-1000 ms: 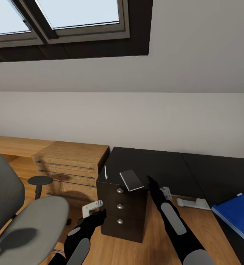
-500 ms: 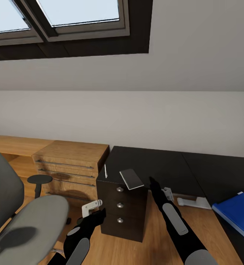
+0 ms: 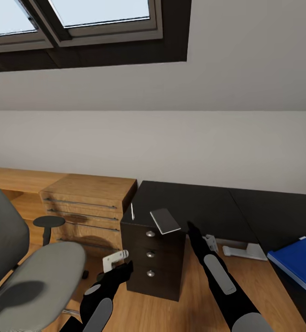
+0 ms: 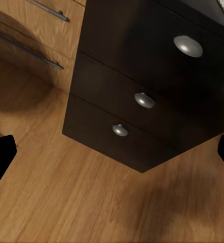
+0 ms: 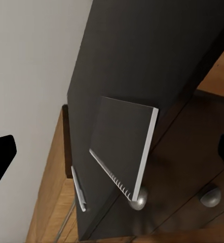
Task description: In the bedroom, organize the workspace by keeping the computer under the desk, ensuring the monitor is on the desk, placing the keyboard on the desk next to the monitor, placing the mouse on the desk next to the keyboard, moving the folder from the swivel chair onto the desk next to the mouse, stacking the notebook on top of the folder with the pen on top of the notebook, and positioning the swivel chair next to the desk.
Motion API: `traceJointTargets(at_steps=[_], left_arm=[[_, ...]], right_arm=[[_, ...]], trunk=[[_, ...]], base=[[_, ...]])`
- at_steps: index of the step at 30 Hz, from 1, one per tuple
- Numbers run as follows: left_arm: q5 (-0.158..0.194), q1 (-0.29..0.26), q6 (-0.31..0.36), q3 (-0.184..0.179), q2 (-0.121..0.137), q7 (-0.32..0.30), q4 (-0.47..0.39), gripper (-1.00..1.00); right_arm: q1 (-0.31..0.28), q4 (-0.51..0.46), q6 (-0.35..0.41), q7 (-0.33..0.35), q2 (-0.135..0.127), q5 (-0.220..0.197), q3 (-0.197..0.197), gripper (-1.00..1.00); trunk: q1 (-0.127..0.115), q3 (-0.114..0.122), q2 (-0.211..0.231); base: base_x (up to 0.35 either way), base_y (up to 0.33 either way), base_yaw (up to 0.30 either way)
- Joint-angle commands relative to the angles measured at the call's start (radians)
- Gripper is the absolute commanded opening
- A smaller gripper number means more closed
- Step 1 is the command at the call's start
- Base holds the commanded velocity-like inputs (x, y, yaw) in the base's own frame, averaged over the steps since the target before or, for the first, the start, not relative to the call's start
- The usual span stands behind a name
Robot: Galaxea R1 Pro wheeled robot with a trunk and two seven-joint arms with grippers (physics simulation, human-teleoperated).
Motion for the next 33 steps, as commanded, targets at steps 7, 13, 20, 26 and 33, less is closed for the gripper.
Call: traceJointTargets(at_steps=[7, 13, 20, 26, 33], left_arm=[[0.006, 0.000, 0.002, -0.002, 0.001, 0.008, -0.001, 1.00], [0.006, 0.000, 0.002, -0.001, 0.001, 0.008, -0.001, 1.00], [0.006, -0.001, 0.002, -0.001, 0.001, 0.008, -0.001, 1.00], [0.006, -0.001, 0.002, -0.002, 0.001, 0.008, -0.001, 1.00], [0.006, -0.001, 0.002, -0.002, 0.001, 0.008, -0.001, 1.00]], right_arm=[[-0.001, -0.002, -0.007, -0.004, 0.001, -0.013, 0.002, 1.00], [-0.001, -0.001, -0.007, -0.004, 0.002, -0.014, 0.001, 1.00], [-0.001, -0.001, -0.007, -0.004, 0.003, -0.014, 0.000, 1.00], [-0.001, -0.001, -0.007, -0.004, 0.002, -0.015, -0.002, 1.00], [-0.001, -0.001, -0.007, -0.004, 0.003, -0.016, -0.003, 1.00]], trunk=[[0.027, -0.023, -0.050], [0.050, -0.042, -0.092], [0.077, -0.064, -0.141], [0.100, -0.083, -0.183], [0.127, -0.105, -0.232]], base=[[0.000, 0.000, 0.000], [0.000, 0.000, 0.043], [0.000, 0.000, 0.176], [0.000, 0.000, 0.238], [0.000, 0.000, 0.101]])
